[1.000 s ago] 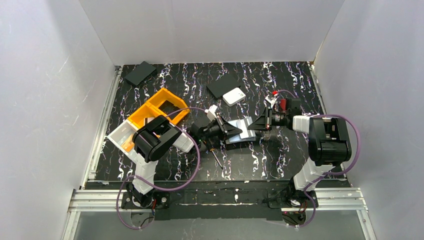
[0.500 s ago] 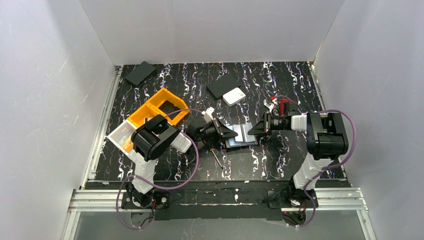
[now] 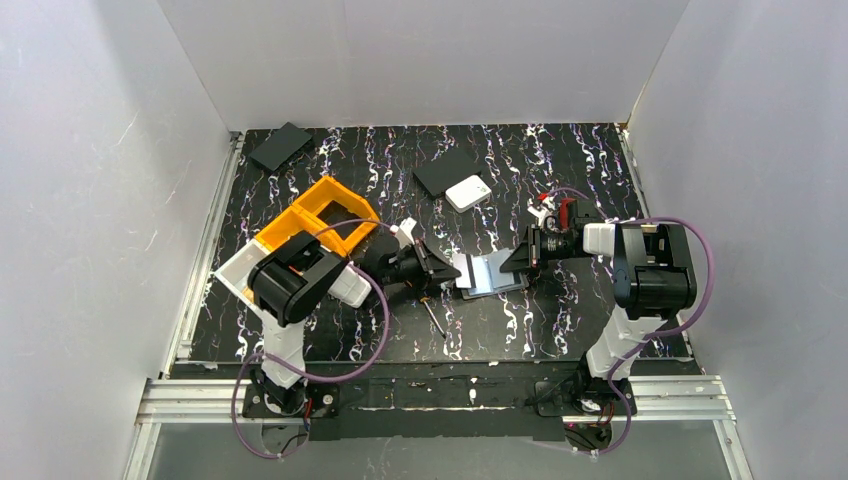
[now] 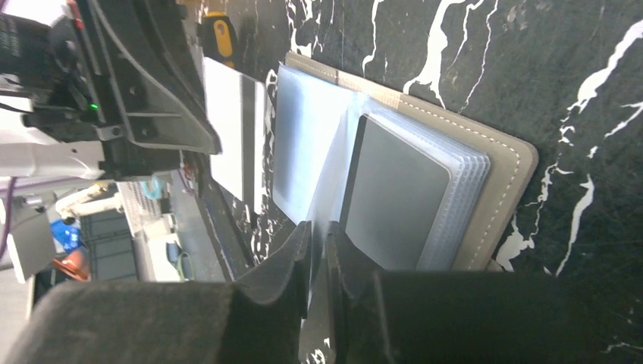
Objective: Take the credit cards out of the card holder
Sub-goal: Remove the credit card from the card holder, then place the credit card in the storage box.
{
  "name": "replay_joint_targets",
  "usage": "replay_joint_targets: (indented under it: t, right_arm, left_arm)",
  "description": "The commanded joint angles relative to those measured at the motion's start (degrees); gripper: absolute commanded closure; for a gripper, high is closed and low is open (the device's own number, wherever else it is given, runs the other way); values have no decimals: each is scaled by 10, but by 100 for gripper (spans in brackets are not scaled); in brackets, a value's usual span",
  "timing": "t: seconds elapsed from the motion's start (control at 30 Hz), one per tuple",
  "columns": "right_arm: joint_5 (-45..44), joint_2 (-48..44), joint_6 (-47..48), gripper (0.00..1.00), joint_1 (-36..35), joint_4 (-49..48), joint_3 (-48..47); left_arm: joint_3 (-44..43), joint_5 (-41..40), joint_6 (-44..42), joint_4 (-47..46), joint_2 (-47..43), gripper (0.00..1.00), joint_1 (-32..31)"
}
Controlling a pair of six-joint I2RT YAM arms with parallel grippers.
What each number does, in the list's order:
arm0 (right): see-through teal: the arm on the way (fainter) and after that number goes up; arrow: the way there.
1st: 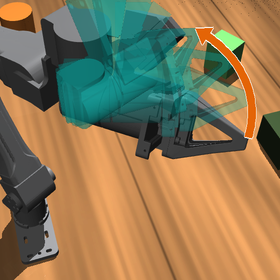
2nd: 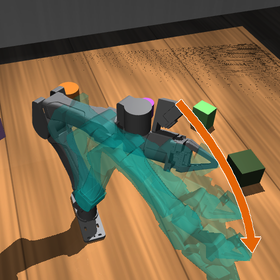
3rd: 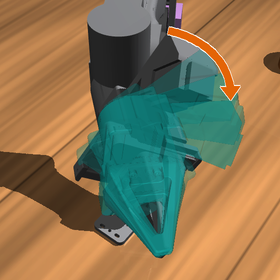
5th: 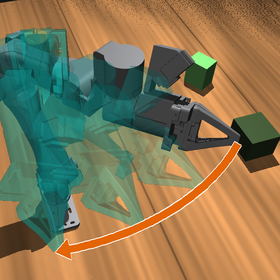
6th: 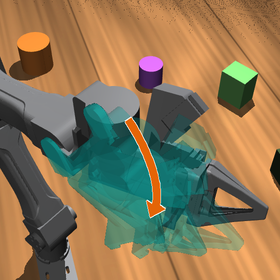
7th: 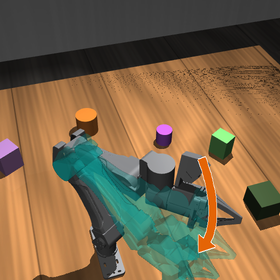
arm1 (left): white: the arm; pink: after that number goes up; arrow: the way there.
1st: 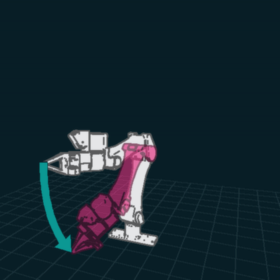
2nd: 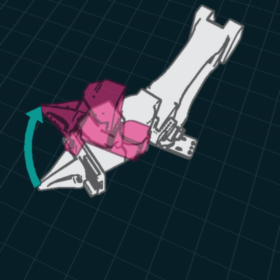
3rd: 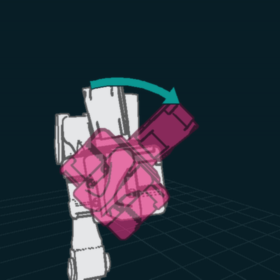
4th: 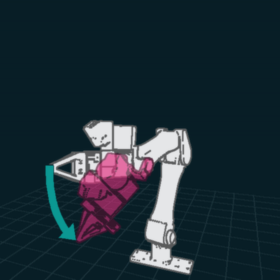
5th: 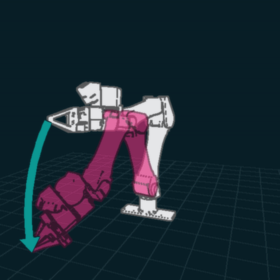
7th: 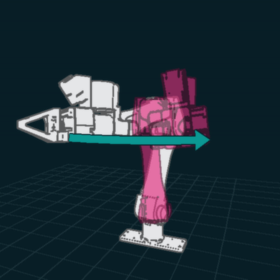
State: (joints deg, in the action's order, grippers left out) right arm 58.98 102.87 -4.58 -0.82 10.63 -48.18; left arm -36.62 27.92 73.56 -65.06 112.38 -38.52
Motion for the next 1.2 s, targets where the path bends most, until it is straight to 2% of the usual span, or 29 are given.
replay_joint_targets:
  t: [0.0,0.07,0.17,0.33,0.47,0.53,0.6,0.73,0.8,1.03,1.1,1.17]
  right_arm:
    - [-14,-6,85,75,2,71,-37]
    - [-15,-21,104,64,2,89,-42]
    - [-22,-47,130,54,2,112,-50]
    - [-46,-94,190,44,2,164,-71]
    - [-71,-155,222,36,2,171,-70]
    - [-43,-181,238,30,2,172,-64]
    - [32,-196,271,23,2,181,-57]
    - [133,-201,413,8,2,302,-72]
    - [158,-201,431,2,-2,320,-67]
    - [165,-199,454,2,-51,339,-69]
    - [164,-197,453,5,-63,341,-70]
    - [166,-194,454,11,-73,345,-72]
  left_arm:
    - [8,27,-59,58,-80,100,1]
    - [9,39,-84,96,-109,100,0]
    - [4,49,-139,174,-159,100,0]
    - [-16,48,-255,333,-244,100,-7]
    - [-25,40,-318,396,-288,100,-22]
    - [-31,36,-343,407,-303,100,-35]
    - [-42,27,-368,417,-311,100,-51]
    - [-60,-2,-423,423,-326,100,-83]
    - [-68,-17,-445,422,-331,100,-95]
    - [-105,-14,-457,422,-310,100,-111]
    - [-110,-14,-457,422,-304,100,-114]
    - [-116,-11,-457,422,-299,100,-117]
